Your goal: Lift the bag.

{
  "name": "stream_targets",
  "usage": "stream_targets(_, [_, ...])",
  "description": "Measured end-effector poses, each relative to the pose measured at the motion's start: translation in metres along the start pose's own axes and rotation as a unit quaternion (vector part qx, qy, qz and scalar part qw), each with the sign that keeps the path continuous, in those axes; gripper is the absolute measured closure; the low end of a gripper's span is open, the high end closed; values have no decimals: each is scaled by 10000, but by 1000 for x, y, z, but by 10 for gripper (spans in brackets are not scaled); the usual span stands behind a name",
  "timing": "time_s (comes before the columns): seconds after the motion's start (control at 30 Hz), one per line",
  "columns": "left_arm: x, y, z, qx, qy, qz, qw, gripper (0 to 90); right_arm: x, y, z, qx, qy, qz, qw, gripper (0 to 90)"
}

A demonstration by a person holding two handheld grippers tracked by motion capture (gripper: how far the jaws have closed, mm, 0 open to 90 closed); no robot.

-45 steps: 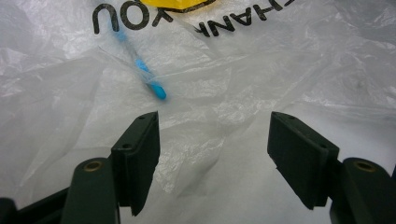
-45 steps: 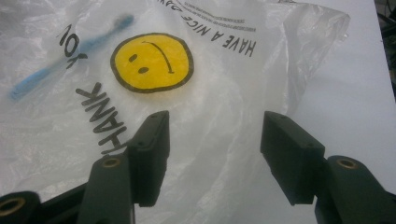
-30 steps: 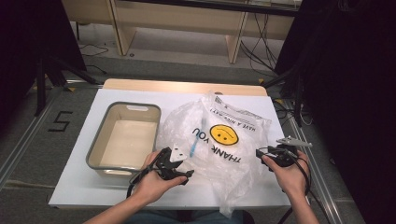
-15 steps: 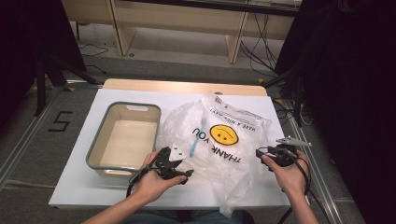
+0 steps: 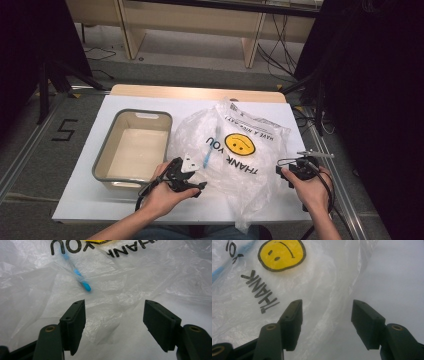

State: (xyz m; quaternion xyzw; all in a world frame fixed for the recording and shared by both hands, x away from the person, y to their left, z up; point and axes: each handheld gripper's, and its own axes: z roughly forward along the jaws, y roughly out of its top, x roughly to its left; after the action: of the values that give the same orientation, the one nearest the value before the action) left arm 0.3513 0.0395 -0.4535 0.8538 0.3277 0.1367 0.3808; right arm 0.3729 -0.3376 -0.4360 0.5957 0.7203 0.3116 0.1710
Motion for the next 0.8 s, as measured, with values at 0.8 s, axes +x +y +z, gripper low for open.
stream_targets(0.8, [-2, 3, 5, 84, 42, 11, 10000, 339, 9, -14, 29, 781, 274, 211, 9963, 612])
